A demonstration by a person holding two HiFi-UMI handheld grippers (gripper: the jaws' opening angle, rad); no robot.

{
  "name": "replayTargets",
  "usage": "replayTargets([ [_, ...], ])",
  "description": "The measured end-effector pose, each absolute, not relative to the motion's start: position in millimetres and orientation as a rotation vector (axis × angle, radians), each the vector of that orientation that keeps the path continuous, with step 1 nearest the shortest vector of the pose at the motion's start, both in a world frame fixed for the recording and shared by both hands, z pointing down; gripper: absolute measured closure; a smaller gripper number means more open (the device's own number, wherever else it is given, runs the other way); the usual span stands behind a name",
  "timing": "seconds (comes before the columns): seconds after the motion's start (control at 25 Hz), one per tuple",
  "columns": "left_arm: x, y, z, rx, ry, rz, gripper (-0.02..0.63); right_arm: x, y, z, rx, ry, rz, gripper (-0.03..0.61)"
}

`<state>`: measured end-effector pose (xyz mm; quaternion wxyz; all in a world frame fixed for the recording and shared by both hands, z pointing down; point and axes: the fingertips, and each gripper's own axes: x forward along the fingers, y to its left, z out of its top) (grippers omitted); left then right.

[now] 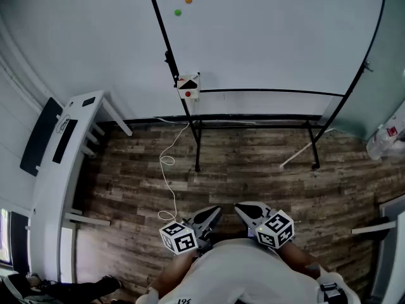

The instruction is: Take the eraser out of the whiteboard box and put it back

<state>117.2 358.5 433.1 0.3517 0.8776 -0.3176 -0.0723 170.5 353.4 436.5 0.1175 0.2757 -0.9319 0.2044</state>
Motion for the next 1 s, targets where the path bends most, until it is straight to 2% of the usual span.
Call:
replayTargets([
  [0.84,115.9,350.4,434.5,2.265,-0.831,-0.180,0.606,171.2,339.3,437.7,0.808,-2.752,0.688,0.549],
  [1.0,114.1,349.1,434.3,2.263,-0.829,-0.179,0.607,169.3,337.9,438.0,0.810,-2.750,0.693,0.524],
])
